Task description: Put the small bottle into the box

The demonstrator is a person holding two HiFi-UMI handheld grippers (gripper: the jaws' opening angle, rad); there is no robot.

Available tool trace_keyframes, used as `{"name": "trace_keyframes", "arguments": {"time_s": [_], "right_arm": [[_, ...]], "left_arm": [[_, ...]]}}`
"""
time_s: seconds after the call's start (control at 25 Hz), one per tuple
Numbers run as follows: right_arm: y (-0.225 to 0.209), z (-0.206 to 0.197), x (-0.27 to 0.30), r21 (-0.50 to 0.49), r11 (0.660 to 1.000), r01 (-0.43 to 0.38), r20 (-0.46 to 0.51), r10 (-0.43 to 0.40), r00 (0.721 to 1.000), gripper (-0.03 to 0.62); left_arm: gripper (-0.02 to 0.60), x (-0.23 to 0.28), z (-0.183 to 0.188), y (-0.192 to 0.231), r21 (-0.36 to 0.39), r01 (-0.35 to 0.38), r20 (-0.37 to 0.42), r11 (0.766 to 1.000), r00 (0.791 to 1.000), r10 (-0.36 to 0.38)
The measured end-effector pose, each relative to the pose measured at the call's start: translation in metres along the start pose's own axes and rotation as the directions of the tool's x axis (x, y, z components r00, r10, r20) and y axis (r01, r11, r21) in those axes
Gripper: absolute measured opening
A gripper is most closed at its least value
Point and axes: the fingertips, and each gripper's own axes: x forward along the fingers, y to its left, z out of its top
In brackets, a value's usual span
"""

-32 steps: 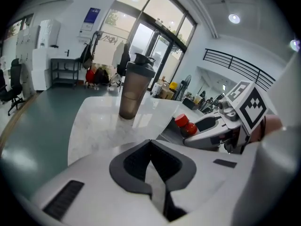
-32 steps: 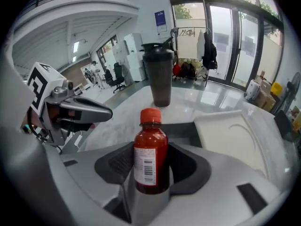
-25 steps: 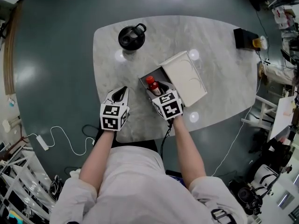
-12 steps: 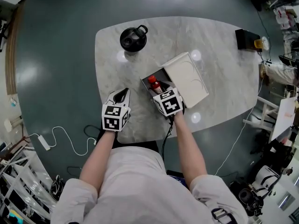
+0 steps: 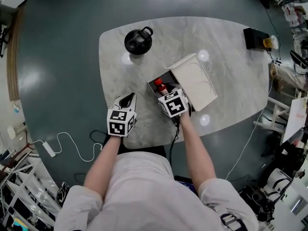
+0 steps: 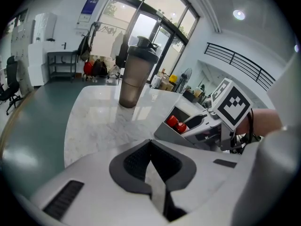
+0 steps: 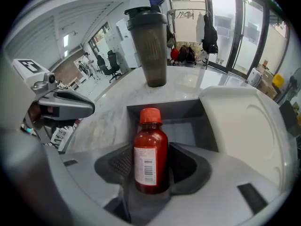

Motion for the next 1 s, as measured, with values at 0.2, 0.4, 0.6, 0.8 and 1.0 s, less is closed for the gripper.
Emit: {"name": "trace_keyframes", "arguments": {"time_s": [0.2,0.4,0.6,0.8,1.0], "right_arm": [[-0.002,-0.003,0.006,0.014,1.000,-0.005,-0.020,0.005,1.000,0.236],[-0.003,-0.004,0.009,0.034,0.999,0.007,-0.025,-0.007,1.000,0.236],[-0.011,0.007,-0.006,0.099,0.994,0.035,0.045,-0.040,0.998,0.276],[-0.011,0.012,-0.038,0.183,0.979,0.088,0.115,-0.111,0.987,0.276],[0.004,0.011,-0.079,0.294,0.945,0.146,0.224,-0.217,0.950,0.114]], "left_arm": [[0.021,0.001,-0.002,0.001,0.010,0.008,-0.018,1.000,1.000,-0.008],[0.021,0.001,-0.002,0.002,0.026,0.024,-0.029,0.999,0.999,-0.023],[0.021,-0.002,0.006,0.001,0.050,0.051,-0.024,0.997,0.998,-0.050],[0.021,-0.006,0.021,-0.007,0.102,0.110,-0.020,0.989,0.994,-0.108],[0.021,-0.008,0.039,-0.021,0.177,0.174,-0.016,0.969,0.985,-0.174]]}}
